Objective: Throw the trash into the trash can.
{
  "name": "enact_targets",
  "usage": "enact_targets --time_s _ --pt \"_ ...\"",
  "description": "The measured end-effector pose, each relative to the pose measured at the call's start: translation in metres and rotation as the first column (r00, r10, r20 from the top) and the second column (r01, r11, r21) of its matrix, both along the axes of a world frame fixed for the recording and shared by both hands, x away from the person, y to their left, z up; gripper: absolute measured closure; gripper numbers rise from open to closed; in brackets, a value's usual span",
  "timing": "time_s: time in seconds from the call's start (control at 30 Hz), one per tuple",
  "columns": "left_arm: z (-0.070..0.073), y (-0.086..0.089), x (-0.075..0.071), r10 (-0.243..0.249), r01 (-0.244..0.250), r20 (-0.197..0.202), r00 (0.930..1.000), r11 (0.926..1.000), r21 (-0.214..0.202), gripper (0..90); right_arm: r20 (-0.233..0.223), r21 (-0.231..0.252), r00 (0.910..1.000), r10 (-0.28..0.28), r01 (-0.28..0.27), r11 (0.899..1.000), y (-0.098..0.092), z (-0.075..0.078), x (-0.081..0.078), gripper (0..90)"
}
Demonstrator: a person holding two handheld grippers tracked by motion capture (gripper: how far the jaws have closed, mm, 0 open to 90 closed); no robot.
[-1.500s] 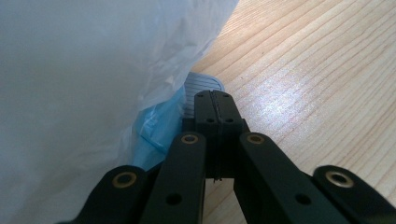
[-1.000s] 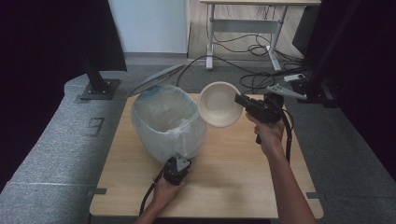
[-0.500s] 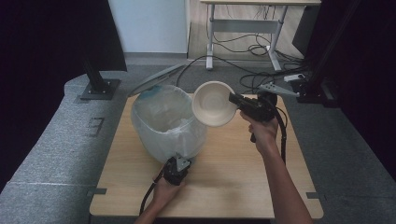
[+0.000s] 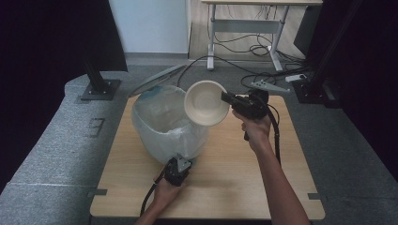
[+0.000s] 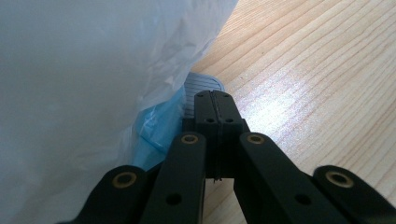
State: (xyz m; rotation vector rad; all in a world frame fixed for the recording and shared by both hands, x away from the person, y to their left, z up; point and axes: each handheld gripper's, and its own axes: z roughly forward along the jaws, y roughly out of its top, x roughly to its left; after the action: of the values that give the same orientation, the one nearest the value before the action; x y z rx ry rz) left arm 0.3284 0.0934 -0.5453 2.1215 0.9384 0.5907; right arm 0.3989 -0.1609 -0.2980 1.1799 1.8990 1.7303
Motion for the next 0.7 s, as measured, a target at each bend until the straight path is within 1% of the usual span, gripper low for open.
enact_targets --time_s 0.27,0.3,0.5,0.53,0.7 --pt "0.0 0.0 0.0 0.0 0.0 0.001 1.0 1.0 0.001 90.0 -0.003 -0.01 0.9999 0.017 -0.017 1.0 0.013 0.003 0.004 83.4" --pt "0.0 0.0 0.0 0.0 0.0 0.001 1.0 1.0 0.001 90.0 -0.004 -0.012 0.9997 0.023 -0.023 1.0 0.018 0.003 0.006 83.4" --pt "0.0 0.0 0.0 0.0 0.0 0.001 1.0 1.0 0.001 90.0 -0.003 -0.019 0.9994 0.036 -0.036 0.999 0.028 0.004 0.009 83.4" --pt "0.0 0.0 0.0 0.0 0.0 0.001 1.0 1.0 0.001 90.0 0.0 -0.019 0.9992 0.041 -0.041 0.999 0.032 0.005 0.01 83.4" --pt "0.0 0.0 0.0 0.0 0.0 0.001 1.0 1.0 0.001 90.0 -0.002 -0.025 0.9989 0.047 -0.047 0.999 0.038 0.006 0.014 83.4"
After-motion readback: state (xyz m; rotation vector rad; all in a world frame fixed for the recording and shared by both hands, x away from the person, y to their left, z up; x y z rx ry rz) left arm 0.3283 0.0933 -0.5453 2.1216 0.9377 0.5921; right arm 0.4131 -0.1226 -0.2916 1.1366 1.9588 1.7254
